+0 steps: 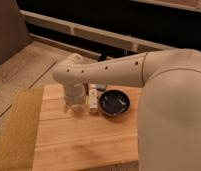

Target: Place the eraser on the white sponge

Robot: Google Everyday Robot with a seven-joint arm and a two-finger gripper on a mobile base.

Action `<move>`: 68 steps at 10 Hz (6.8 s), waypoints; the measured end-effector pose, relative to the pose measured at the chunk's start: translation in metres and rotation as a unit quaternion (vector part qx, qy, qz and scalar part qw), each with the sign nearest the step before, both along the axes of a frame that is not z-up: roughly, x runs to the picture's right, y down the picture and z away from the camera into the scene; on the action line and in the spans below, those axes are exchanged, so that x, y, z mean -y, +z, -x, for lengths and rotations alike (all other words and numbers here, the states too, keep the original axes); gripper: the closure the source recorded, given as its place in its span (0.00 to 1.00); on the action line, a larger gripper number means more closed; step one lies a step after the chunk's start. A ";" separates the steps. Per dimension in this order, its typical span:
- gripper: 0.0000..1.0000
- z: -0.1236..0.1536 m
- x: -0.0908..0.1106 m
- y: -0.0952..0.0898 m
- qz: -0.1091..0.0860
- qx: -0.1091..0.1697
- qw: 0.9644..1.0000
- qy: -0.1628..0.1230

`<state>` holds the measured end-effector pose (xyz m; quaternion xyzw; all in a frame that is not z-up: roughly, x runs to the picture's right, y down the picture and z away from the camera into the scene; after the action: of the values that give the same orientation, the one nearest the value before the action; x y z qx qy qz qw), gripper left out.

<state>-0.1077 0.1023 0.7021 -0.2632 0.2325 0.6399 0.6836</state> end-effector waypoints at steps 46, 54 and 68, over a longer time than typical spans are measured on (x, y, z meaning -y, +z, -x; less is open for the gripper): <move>0.35 -0.030 0.192 0.106 -0.205 0.100 0.968 -0.108; 0.35 -0.049 0.189 0.186 -0.191 0.126 0.970 -0.078; 0.35 -0.016 0.134 0.270 -0.065 0.148 0.981 -0.106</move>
<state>-0.0919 -0.0317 0.9722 -0.2839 0.1133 0.5316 0.7899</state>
